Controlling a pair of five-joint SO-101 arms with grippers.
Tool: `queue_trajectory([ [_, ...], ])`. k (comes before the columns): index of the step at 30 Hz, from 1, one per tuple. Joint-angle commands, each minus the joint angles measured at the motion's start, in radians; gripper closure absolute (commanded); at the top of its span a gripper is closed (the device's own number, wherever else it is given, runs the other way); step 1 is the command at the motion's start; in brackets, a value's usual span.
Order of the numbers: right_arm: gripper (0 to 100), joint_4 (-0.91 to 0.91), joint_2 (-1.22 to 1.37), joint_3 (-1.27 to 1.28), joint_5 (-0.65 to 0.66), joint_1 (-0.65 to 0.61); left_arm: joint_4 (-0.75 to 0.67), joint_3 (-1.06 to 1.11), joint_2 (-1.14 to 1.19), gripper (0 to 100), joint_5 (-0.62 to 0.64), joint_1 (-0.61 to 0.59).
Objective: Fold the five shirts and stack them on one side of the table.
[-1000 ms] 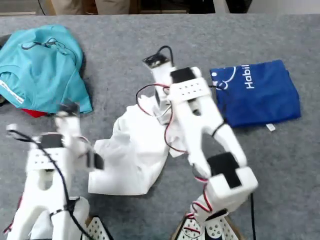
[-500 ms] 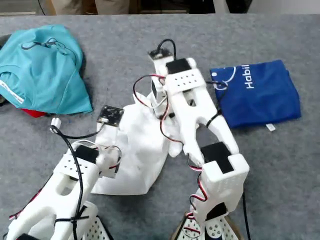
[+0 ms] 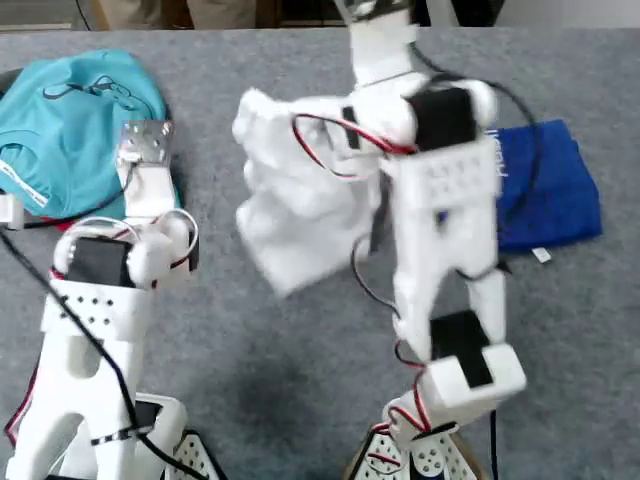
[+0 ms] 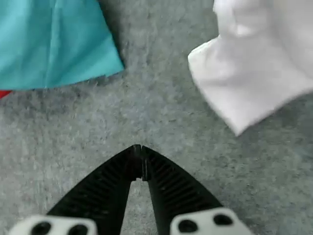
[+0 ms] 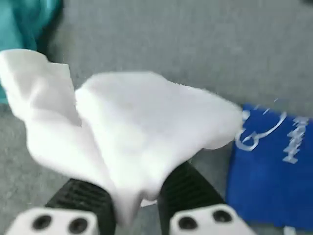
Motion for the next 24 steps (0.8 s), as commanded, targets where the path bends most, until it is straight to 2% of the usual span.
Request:
queue_trajectory([
  [1,99.5,0.014,-0.105,-0.077,0.015,0.012,0.048,-0.123,-0.012,98,0.008,0.071],
  [3,99.5,0.014,-0.125,-0.077,0.015,0.008,0.051,-0.144,-0.015,95,0.031,0.107],
  [5,99.5,0.014,-0.13,-0.077,0.015,0.008,0.069,-0.181,-0.019,87,0.101,0.112],
  [8,99.2,0.014,-0.122,-0.076,0.015,0.008,0.107,-0.25,-0.018,75,0.216,0.043],
  [10,96.5,0.017,-0.12,-0.076,0.015,0.012,0.117,-0.278,-0.012,74,0.244,-0.009],
  [12,87.1,0.018,-0.13,-0.068,0.014,0.013,0.112,-0.284,-0.012,74,0.23,-0.071],
  [16,57.2,0.017,-0.191,-0.022,0.015,0.013,0.112,-0.282,-0.012,74,0.164,-0.189],
  [18,46.6,0.015,-0.223,0.008,0.012,0.013,0.11,-0.282,-0.012,74,0.129,-0.244],
  [24,45.1,0.005,-0.278,0.074,0.008,0.015,0.117,-0.269,-0.01,74,0.064,-0.345],
])
